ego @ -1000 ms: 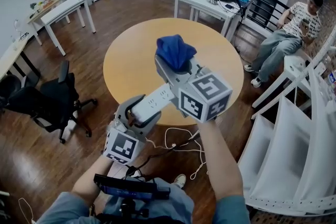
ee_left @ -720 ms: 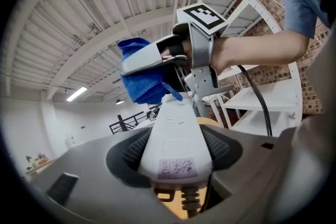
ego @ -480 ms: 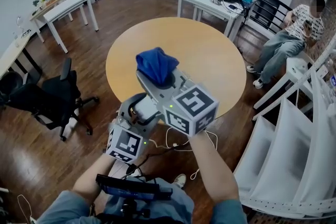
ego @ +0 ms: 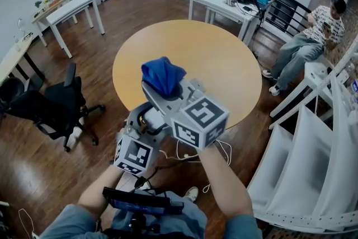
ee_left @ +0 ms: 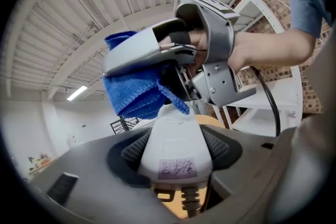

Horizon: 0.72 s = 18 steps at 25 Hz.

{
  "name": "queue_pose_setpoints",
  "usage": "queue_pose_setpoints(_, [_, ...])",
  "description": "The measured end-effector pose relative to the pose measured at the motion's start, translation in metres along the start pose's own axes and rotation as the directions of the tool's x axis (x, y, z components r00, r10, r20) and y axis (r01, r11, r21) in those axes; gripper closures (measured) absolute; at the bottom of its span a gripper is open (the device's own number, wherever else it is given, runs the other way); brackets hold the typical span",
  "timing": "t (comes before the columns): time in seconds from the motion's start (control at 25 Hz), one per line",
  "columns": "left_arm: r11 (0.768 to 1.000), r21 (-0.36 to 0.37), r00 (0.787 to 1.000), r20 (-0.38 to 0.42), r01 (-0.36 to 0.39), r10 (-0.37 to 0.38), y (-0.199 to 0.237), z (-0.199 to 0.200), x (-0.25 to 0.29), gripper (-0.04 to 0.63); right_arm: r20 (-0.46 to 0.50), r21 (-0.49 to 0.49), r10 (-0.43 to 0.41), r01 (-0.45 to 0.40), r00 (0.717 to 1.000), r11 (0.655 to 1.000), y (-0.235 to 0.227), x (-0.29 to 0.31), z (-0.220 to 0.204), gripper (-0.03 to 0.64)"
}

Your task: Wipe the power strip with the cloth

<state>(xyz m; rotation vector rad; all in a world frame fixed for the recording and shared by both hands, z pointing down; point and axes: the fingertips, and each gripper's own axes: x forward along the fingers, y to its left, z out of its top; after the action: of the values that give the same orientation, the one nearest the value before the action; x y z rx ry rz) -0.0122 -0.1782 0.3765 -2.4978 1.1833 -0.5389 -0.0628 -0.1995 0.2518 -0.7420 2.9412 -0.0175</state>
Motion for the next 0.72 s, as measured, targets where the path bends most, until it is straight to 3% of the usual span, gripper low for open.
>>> queue_pose_setpoints(0.72, [1.000, 0.011, 1.000, 0.025, 0.006, -0.006, -0.003, 0.014, -0.004, 0.310, 0.024, -0.045, -0.114, 0.115, 0.993, 0.992, -0.049, -0.025, 0.022, 0.555])
